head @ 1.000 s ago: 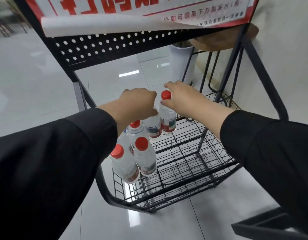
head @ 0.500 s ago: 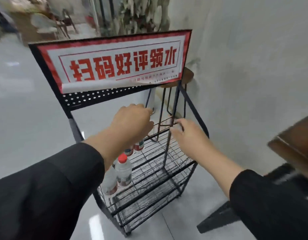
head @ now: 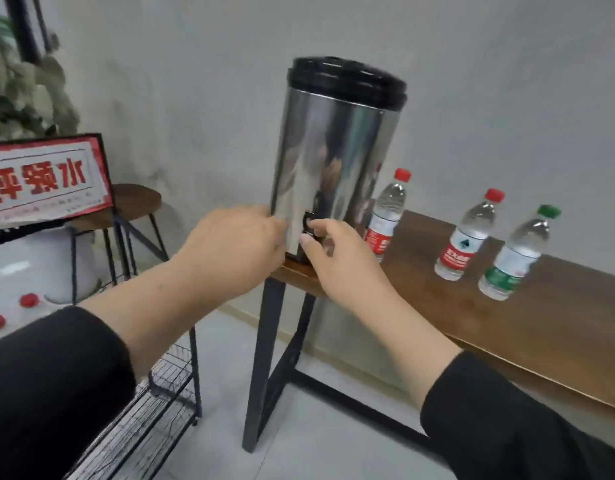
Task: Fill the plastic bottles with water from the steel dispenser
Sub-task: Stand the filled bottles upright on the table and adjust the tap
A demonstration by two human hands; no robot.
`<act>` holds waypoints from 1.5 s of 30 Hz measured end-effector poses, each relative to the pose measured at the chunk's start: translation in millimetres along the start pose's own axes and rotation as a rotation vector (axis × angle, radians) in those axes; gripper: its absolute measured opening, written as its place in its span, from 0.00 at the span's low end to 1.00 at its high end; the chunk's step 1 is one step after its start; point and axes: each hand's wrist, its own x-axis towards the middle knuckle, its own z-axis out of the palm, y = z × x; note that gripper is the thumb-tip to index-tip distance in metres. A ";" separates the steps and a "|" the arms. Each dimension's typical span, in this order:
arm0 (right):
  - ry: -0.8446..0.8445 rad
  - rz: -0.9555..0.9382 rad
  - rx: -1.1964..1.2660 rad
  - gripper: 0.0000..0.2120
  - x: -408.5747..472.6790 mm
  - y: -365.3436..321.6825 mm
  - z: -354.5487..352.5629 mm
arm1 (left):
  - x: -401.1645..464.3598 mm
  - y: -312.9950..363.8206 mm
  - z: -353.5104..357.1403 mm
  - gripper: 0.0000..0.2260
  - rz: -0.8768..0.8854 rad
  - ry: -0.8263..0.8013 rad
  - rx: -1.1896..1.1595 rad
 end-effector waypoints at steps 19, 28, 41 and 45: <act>0.006 0.417 -0.696 0.17 106.6 202.7 -237.3 | 248.8 167.7 32.3 0.19 -0.010 -0.024 0.007; -0.076 0.469 -0.712 0.17 148.7 241.7 -225.6 | 301.5 175.7 60.4 0.06 -0.013 -0.278 0.185; -0.045 0.316 -0.548 0.13 100.3 169.4 -227.2 | 235.1 157.6 28.5 0.14 0.041 -0.168 0.009; -0.135 0.233 -0.527 0.12 78.3 99.4 -223.8 | 197.7 133.0 -1.4 0.14 -0.056 -0.118 -0.199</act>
